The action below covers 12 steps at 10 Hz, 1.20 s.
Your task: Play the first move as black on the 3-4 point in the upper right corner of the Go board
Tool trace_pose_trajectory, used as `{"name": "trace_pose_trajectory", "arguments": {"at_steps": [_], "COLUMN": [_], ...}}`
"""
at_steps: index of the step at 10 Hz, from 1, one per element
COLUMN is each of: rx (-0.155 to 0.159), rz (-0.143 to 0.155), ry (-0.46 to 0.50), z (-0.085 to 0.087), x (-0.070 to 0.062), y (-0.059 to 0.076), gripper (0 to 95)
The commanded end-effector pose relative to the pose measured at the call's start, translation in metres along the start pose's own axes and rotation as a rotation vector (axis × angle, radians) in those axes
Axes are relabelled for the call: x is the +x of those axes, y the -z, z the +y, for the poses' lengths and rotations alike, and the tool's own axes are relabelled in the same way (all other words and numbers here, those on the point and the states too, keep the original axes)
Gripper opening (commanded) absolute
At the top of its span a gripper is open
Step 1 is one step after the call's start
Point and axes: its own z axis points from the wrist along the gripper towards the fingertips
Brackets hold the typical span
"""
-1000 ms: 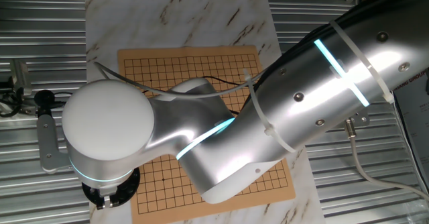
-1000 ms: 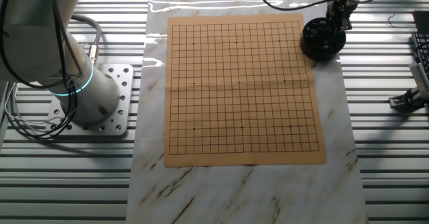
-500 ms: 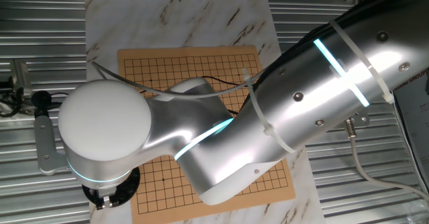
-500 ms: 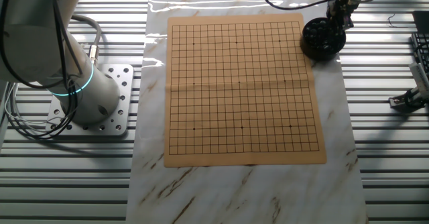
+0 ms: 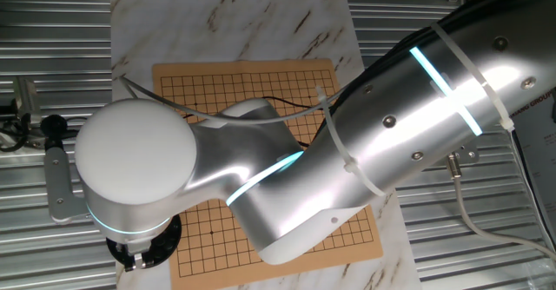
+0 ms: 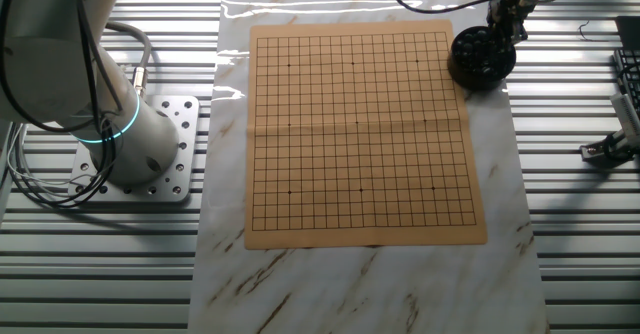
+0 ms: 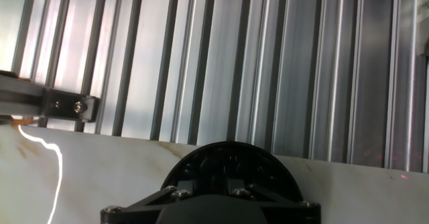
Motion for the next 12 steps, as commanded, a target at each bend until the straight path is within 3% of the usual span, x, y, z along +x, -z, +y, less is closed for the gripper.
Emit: {"name": "trace_pose_trajectory", "arguments": {"at_steps": [1, 12], "rx": [-0.002, -0.006], "rz": [0.0, -0.003], "ry": [-0.003, -0.023], "z": [0.0005, 0.0075], "x": [0.0, 0.0021], "y": [0.0011, -0.0019], "gripper": [19.0, 19.0]}}
